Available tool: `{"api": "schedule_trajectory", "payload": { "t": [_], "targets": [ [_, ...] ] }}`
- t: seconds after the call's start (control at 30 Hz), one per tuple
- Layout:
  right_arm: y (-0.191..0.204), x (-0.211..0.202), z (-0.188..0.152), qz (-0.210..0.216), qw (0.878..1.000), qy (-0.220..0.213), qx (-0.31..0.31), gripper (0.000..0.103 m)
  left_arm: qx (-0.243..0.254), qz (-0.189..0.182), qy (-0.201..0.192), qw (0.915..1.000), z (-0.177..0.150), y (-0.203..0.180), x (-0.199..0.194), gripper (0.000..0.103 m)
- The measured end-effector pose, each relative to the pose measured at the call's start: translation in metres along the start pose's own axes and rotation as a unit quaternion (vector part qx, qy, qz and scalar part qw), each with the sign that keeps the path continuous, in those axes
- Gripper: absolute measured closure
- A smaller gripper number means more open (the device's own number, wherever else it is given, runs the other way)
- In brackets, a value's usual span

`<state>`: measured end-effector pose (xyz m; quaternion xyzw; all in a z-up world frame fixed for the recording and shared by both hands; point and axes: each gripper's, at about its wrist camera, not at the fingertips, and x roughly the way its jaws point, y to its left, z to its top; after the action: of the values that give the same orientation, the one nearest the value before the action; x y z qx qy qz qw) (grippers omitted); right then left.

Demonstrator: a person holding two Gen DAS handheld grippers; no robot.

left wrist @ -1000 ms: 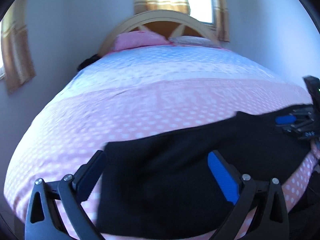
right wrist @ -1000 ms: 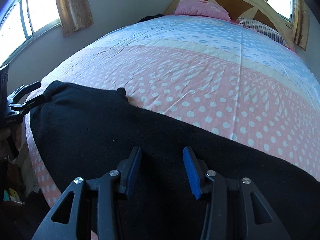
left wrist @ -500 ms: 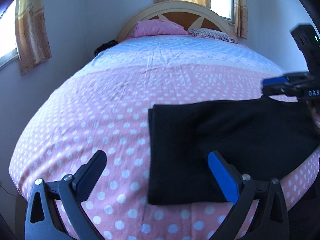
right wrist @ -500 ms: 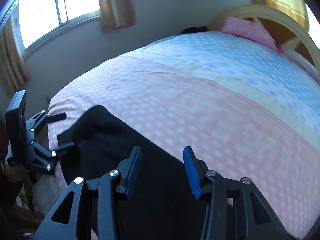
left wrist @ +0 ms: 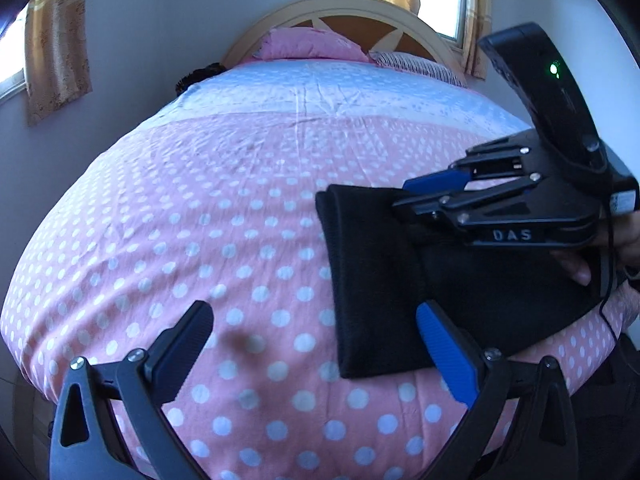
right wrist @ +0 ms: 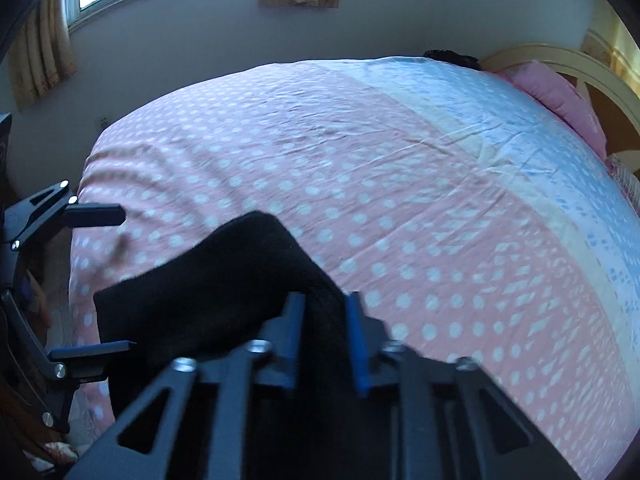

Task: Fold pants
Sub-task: 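Grasp the pants edge with the right gripper, fold it over, then release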

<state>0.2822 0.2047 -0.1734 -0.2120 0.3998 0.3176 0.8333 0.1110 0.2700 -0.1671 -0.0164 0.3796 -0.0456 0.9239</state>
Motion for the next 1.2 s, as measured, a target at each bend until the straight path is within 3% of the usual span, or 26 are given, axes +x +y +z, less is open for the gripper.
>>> {"api": "schedule_trajectory", "payload": {
  "t": [0.13, 0.3, 0.5, 0.57, 0.63, 0.7, 0.77, 0.83, 0.9, 0.93, 1.1, 1.2],
  "targets": [
    [-0.010, 0.003, -0.002, -0.005, 1.000, 0.005, 0.023, 0.094, -0.024, -0.004, 0.007, 0.9997, -0.001, 0.007, 0.004, 0.000],
    [-0.005, 0.008, -0.003, -0.030, 1.000, -0.002, -0.001, 0.094, -0.028, -0.014, -0.009, 0.9994, -0.004, 0.010, 0.005, 0.000],
    [-0.010, 0.006, -0.003, -0.032, 0.999, -0.017, 0.008, 0.094, -0.028, 0.013, -0.013, 0.9994, 0.002, 0.007, 0.002, 0.000],
    [-0.018, -0.002, -0.006, -0.017, 0.999, -0.022, 0.027, 0.084, -0.026, 0.013, -0.011, 0.9995, 0.000, 0.008, 0.002, 0.000],
    [-0.028, -0.019, -0.015, -0.017, 0.998, -0.028, 0.045, 0.067, -0.036, 0.011, -0.010, 0.9992, 0.000, 0.013, 0.001, 0.000],
    [-0.033, -0.035, -0.029, -0.006, 0.999, -0.033, 0.038, 0.063, -0.037, 0.017, -0.016, 0.9990, 0.000, 0.015, -0.001, 0.000],
    [-0.035, -0.043, -0.047, -0.020, 0.999, -0.022, 0.012, 0.063, -0.044, 0.016, -0.018, 0.9987, -0.002, 0.018, -0.001, 0.000],
    [-0.043, -0.039, -0.065, -0.063, 0.998, -0.001, -0.010, 0.063, -0.054, 0.011, -0.019, 0.9983, -0.003, 0.020, 0.000, 0.000],
    [-0.058, -0.037, -0.070, -0.042, 0.999, -0.004, 0.023, 0.062, -0.053, 0.013, -0.022, 0.9983, -0.006, 0.019, 0.001, 0.000],
    [-0.067, -0.035, -0.069, -0.041, 0.998, -0.004, 0.044, 0.057, -0.052, 0.016, -0.022, 0.9983, -0.005, 0.018, 0.001, 0.000],
    [-0.074, -0.039, -0.067, -0.044, 0.996, -0.023, 0.070, 0.056, -0.039, 0.031, -0.015, 0.9987, 0.000, 0.012, -0.002, 0.000],
    [-0.072, -0.061, -0.074, -0.087, 0.994, -0.028, 0.054, 0.056, -0.018, 0.059, -0.030, 0.9977, 0.005, 0.003, -0.011, 0.000]
  ]
}}
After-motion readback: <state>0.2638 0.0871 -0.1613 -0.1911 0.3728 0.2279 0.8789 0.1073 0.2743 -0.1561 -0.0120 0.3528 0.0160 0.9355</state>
